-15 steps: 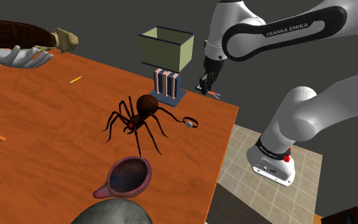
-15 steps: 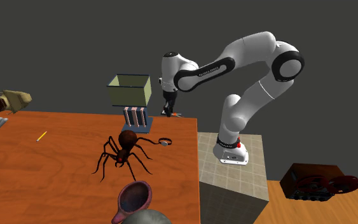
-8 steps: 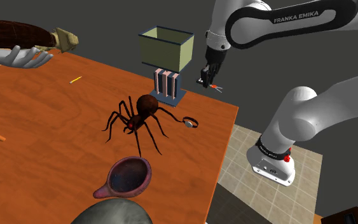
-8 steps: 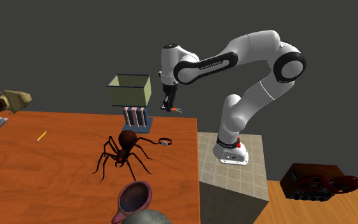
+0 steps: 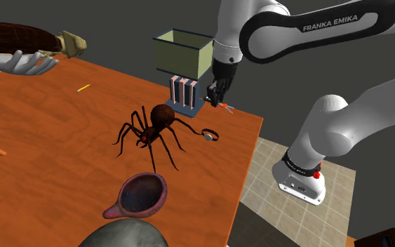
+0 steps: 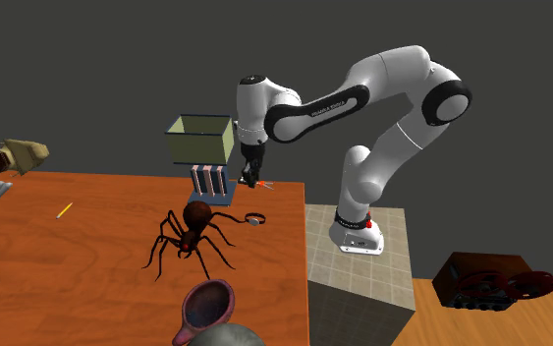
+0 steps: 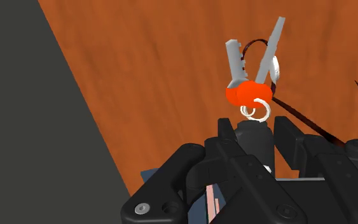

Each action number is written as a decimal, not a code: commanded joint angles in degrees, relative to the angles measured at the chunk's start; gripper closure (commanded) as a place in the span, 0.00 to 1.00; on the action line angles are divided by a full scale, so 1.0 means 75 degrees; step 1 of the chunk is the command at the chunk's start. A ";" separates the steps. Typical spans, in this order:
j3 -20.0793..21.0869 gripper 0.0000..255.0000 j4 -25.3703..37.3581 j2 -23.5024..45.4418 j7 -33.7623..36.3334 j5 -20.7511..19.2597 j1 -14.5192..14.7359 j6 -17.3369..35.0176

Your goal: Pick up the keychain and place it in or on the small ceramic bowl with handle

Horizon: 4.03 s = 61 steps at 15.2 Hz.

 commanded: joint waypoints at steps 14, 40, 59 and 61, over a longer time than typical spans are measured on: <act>0.2402 1.00 0.2325 0.2391 0.2995 0.0172 0.0556 0.0200; 0.3860 1.00 0.5507 0.6727 0.6650 -0.2569 0.1621 0.0468; 0.3914 0.00 0.5753 0.6566 0.6570 -0.2432 0.1598 0.0103; 0.3933 0.00 0.5890 0.6506 0.6534 -0.2378 0.1592 -0.0077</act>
